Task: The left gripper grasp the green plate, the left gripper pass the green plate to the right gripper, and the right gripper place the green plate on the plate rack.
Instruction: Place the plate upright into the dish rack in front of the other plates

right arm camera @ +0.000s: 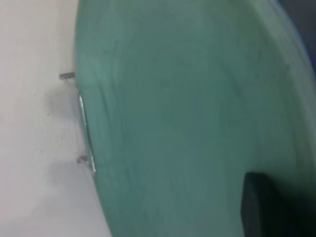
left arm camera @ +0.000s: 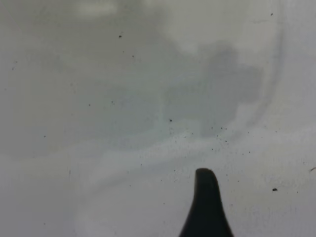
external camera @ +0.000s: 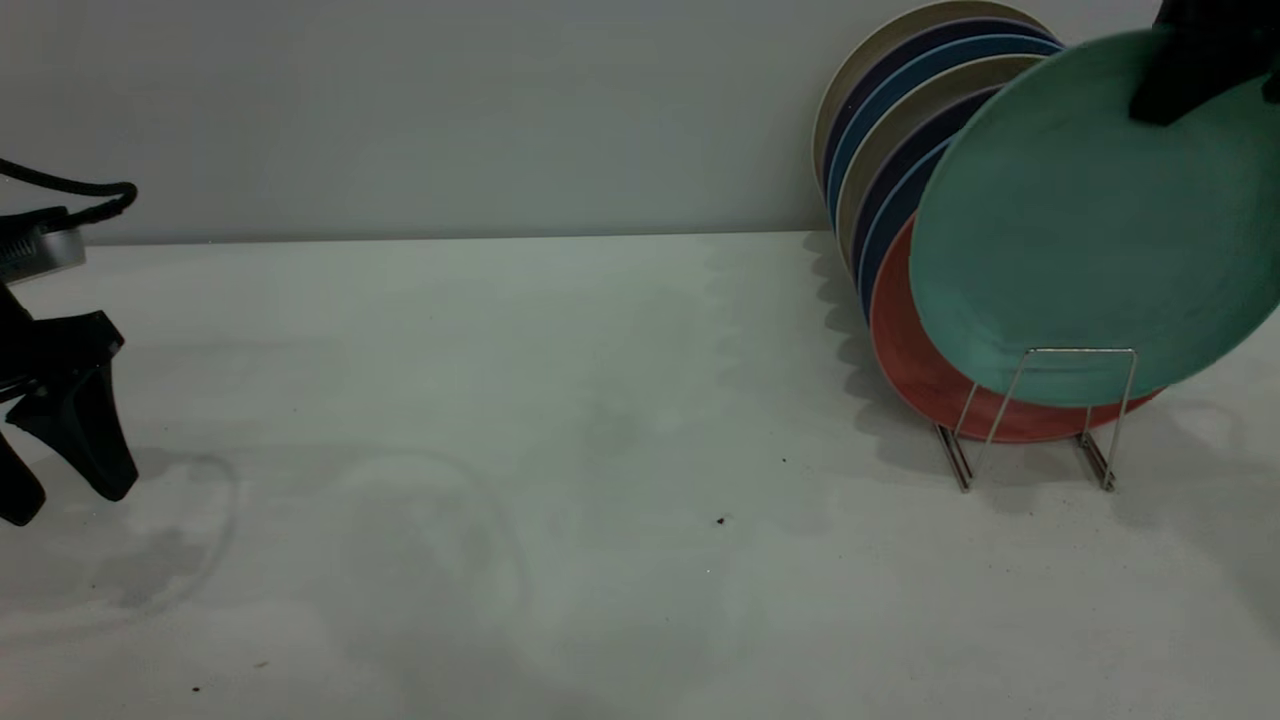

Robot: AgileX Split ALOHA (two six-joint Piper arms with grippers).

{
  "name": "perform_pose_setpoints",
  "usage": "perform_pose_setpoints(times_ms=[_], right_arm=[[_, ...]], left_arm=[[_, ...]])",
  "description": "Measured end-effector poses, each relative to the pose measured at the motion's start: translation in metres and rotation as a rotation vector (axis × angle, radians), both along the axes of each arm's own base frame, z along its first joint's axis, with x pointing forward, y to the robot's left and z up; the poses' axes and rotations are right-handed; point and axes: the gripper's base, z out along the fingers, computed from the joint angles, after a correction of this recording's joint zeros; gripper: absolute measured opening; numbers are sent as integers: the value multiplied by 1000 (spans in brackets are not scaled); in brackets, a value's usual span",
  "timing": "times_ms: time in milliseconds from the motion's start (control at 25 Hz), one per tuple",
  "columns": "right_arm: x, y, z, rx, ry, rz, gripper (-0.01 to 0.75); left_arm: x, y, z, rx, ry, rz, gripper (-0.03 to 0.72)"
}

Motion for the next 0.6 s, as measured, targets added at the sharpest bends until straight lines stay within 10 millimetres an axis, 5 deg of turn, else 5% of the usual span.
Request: perform_pose_setpoints(times_ms=[200,600], right_arm=[[-1,3,-10,50,75,-8,201],[-10,12,-13,201,235,-109,582]], left_arm=[[0,0,0,-2,-2,7,593],[1,-1,0,-8,-9,19,592]])
